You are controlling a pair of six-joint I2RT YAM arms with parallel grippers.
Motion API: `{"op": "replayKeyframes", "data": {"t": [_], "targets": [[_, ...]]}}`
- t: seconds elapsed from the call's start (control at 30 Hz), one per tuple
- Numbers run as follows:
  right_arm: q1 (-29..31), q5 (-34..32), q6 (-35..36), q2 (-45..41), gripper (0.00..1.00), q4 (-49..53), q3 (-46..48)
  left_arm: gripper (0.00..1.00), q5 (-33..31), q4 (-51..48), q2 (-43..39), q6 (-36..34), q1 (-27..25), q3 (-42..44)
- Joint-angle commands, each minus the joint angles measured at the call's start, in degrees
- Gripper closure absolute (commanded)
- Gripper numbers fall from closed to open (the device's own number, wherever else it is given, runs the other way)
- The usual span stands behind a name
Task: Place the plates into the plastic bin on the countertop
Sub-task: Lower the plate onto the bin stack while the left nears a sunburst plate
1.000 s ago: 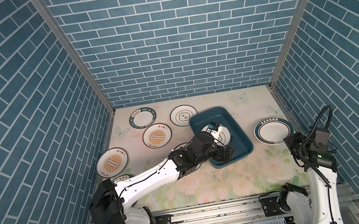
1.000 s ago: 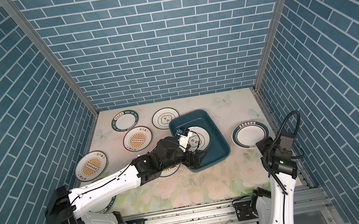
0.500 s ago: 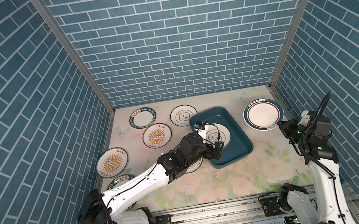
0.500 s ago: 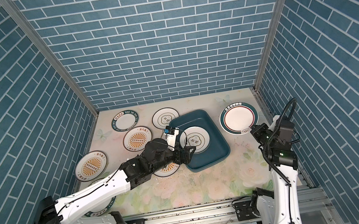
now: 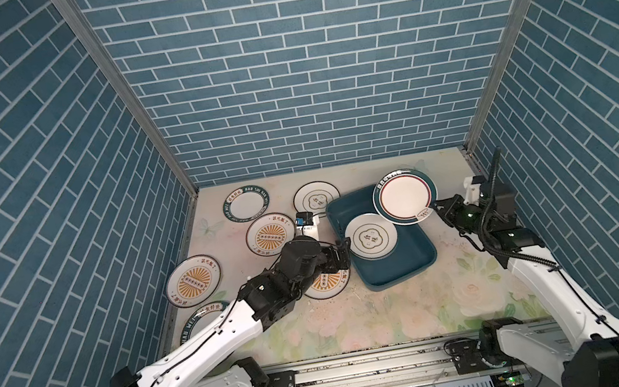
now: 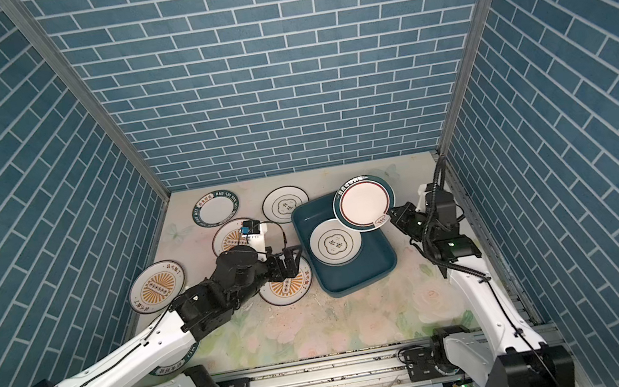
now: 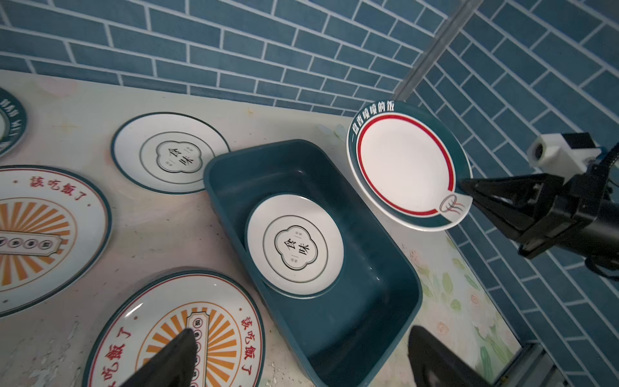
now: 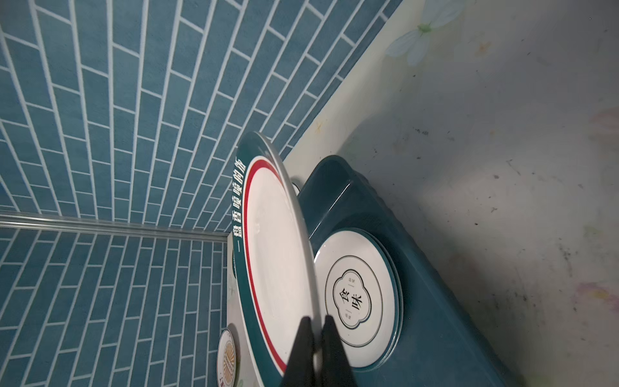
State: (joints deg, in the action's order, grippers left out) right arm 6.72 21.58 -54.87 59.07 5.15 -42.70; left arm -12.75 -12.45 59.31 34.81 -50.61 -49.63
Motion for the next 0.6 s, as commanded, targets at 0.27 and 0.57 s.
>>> {"op": "replayKeyframes", "data": {"t": [0.27,0.57], "targets": [[10.94,-6.87,-2.67,11.03,1.0,-9.4,-1.95,0.01,-3.59,-8.18,-10.39,4.2,4.18,5.44],[14.54,-8.31,-2.87,19.06,1.0,-11.53,-1.52,0.0,-5.35,-9.52,-13.66,5.7,4.2,7.12]]}}
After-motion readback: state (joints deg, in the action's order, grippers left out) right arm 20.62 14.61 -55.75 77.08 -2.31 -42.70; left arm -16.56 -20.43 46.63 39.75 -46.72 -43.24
